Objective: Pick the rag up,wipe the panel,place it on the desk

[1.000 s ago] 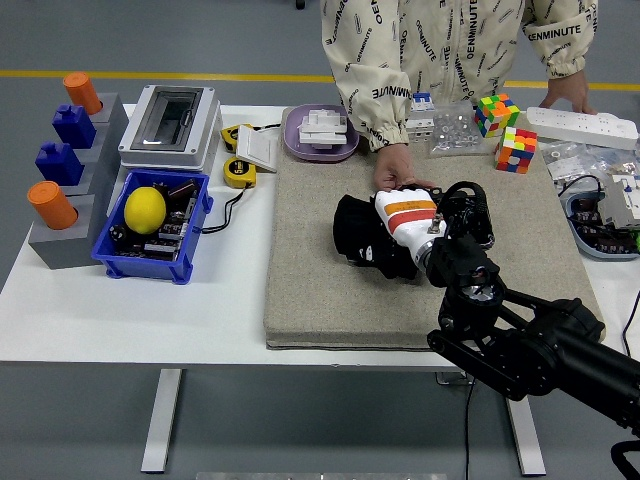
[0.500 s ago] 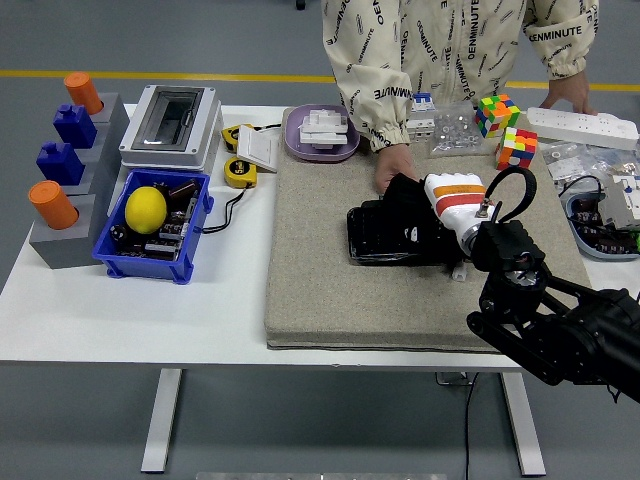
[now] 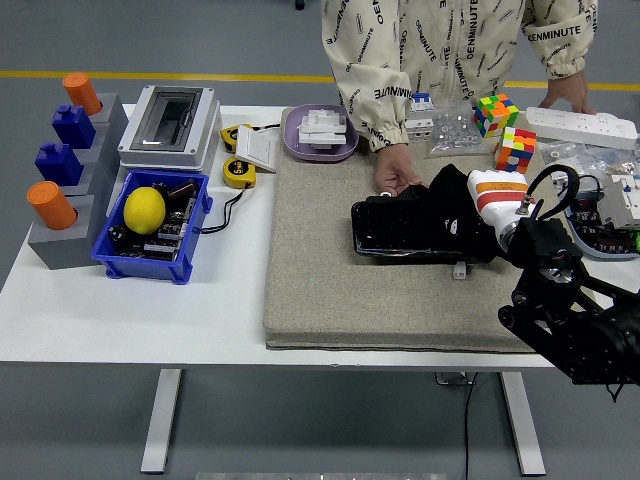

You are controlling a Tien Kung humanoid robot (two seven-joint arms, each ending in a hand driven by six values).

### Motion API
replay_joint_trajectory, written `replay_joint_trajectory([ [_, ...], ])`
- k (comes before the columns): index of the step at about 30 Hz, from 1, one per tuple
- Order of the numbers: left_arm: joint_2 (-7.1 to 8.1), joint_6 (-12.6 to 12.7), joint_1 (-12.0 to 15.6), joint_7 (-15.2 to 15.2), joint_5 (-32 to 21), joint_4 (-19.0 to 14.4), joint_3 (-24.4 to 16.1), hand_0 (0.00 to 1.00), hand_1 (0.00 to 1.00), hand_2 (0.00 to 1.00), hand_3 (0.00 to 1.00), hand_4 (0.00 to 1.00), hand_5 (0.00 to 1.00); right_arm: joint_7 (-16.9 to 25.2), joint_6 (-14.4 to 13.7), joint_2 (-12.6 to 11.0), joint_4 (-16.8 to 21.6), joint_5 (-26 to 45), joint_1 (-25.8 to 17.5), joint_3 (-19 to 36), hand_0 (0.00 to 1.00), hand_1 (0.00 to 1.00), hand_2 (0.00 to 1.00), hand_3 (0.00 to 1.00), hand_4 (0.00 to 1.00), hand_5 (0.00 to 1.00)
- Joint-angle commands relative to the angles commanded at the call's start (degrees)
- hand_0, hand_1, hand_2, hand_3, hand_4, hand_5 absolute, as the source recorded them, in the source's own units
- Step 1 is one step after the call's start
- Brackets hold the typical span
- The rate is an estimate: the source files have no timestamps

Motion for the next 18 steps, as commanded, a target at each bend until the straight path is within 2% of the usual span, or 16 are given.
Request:
replay_joint_trajectory([
  [18, -0.15, -0.02, 0.02, -0.03, 0.12, -0.02, -0.31, 0.652, 0.662, 0.695, 0.581, 0.678, 0.443, -0.11, -0.05, -3.33, -0.89, -0.58, -1.22, 2.94, 0.399, 0.444, 0.509, 0.52, 0.915, 0.267],
])
